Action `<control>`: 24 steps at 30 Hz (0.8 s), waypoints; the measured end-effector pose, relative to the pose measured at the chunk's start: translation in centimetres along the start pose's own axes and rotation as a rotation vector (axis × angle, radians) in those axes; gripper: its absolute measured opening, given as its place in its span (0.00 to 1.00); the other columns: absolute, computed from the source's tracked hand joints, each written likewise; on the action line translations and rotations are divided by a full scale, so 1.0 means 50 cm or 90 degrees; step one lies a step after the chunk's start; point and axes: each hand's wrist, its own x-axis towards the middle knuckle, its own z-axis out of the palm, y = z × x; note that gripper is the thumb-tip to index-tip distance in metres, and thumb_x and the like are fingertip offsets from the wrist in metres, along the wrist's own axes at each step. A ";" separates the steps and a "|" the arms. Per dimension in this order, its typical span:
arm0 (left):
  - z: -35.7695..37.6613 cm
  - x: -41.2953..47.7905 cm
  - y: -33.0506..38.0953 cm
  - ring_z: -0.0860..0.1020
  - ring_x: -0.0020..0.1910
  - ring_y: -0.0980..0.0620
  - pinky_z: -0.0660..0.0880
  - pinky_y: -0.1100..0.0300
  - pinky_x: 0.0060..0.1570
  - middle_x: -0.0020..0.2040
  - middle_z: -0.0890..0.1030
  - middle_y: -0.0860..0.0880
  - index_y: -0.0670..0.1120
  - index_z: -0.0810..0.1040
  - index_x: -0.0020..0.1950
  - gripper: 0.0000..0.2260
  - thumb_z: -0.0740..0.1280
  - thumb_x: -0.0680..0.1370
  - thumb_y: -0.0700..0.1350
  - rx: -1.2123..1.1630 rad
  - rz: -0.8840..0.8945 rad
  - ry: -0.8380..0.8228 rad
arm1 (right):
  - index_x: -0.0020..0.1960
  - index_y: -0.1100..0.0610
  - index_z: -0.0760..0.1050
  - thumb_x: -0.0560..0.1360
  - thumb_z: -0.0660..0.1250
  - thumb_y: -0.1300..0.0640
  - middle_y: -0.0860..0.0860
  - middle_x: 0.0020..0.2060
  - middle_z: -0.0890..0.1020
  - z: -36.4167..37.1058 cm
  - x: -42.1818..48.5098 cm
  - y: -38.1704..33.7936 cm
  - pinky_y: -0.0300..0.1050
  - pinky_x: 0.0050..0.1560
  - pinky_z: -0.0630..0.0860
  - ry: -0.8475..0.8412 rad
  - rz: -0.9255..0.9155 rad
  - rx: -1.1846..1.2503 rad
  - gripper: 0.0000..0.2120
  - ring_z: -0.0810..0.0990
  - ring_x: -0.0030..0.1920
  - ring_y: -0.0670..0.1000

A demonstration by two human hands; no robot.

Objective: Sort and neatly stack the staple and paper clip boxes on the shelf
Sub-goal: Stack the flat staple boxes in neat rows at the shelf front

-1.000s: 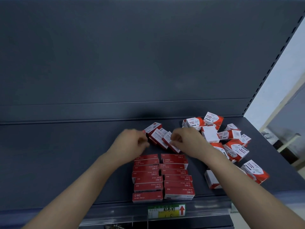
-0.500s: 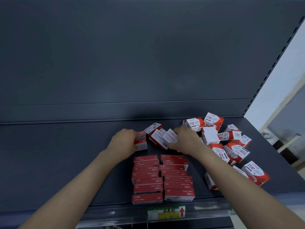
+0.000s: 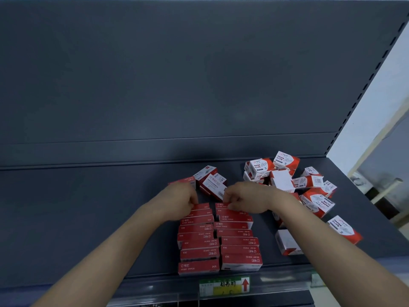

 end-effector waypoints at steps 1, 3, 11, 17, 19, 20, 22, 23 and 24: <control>0.001 0.001 -0.001 0.78 0.53 0.54 0.75 0.61 0.54 0.56 0.81 0.50 0.45 0.80 0.56 0.11 0.61 0.79 0.41 -0.005 0.002 -0.008 | 0.60 0.58 0.74 0.79 0.61 0.54 0.53 0.60 0.76 0.003 0.002 0.001 0.45 0.58 0.73 -0.004 0.000 0.003 0.13 0.76 0.59 0.52; -0.001 0.006 -0.003 0.78 0.53 0.53 0.75 0.61 0.53 0.55 0.81 0.50 0.45 0.80 0.56 0.11 0.61 0.79 0.42 -0.021 0.000 0.026 | 0.57 0.58 0.76 0.78 0.62 0.53 0.53 0.58 0.78 0.007 0.008 0.004 0.47 0.58 0.75 0.048 0.006 0.021 0.12 0.77 0.57 0.51; -0.013 0.076 -0.068 0.76 0.57 0.47 0.74 0.54 0.55 0.58 0.79 0.46 0.44 0.75 0.61 0.19 0.68 0.74 0.53 -0.014 -0.111 0.189 | 0.61 0.57 0.71 0.71 0.70 0.45 0.52 0.57 0.79 0.003 0.081 -0.001 0.47 0.54 0.76 0.271 0.116 0.065 0.24 0.77 0.56 0.52; -0.005 0.090 -0.079 0.78 0.50 0.48 0.75 0.56 0.50 0.52 0.81 0.46 0.44 0.80 0.54 0.10 0.69 0.74 0.44 -0.026 -0.078 0.162 | 0.59 0.58 0.75 0.70 0.71 0.46 0.54 0.55 0.78 0.019 0.106 -0.005 0.42 0.44 0.70 0.226 0.101 0.009 0.22 0.77 0.54 0.52; -0.012 0.088 -0.075 0.79 0.51 0.48 0.76 0.55 0.52 0.53 0.82 0.45 0.43 0.81 0.54 0.09 0.68 0.74 0.41 -0.031 -0.072 0.171 | 0.58 0.58 0.75 0.69 0.72 0.47 0.53 0.55 0.77 0.020 0.103 -0.005 0.42 0.44 0.70 0.225 0.099 0.008 0.22 0.76 0.53 0.52; -0.016 0.086 -0.072 0.79 0.51 0.48 0.76 0.55 0.52 0.52 0.82 0.46 0.43 0.81 0.54 0.09 0.68 0.74 0.40 -0.037 -0.065 0.178 | 0.58 0.57 0.74 0.68 0.73 0.48 0.53 0.55 0.76 0.020 0.100 -0.003 0.42 0.45 0.69 0.226 0.102 0.014 0.23 0.75 0.53 0.51; -0.025 0.081 -0.062 0.80 0.50 0.49 0.77 0.54 0.52 0.52 0.83 0.46 0.44 0.82 0.53 0.09 0.69 0.74 0.39 -0.052 -0.040 0.197 | 0.56 0.56 0.73 0.67 0.74 0.49 0.51 0.54 0.76 0.013 0.087 0.002 0.41 0.46 0.69 0.232 0.104 0.045 0.22 0.73 0.50 0.49; -0.029 0.077 -0.055 0.80 0.50 0.50 0.77 0.53 0.52 0.51 0.83 0.47 0.44 0.82 0.53 0.09 0.69 0.74 0.39 -0.054 -0.024 0.198 | 0.54 0.56 0.74 0.68 0.74 0.50 0.51 0.53 0.77 0.007 0.080 0.006 0.41 0.46 0.70 0.236 0.101 0.063 0.20 0.73 0.49 0.48; -0.032 0.072 -0.047 0.80 0.50 0.50 0.77 0.53 0.52 0.51 0.83 0.47 0.44 0.82 0.53 0.09 0.69 0.74 0.40 -0.056 -0.009 0.192 | 0.52 0.57 0.75 0.68 0.74 0.51 0.51 0.53 0.78 0.000 0.073 0.011 0.42 0.46 0.72 0.232 0.095 0.076 0.17 0.75 0.48 0.48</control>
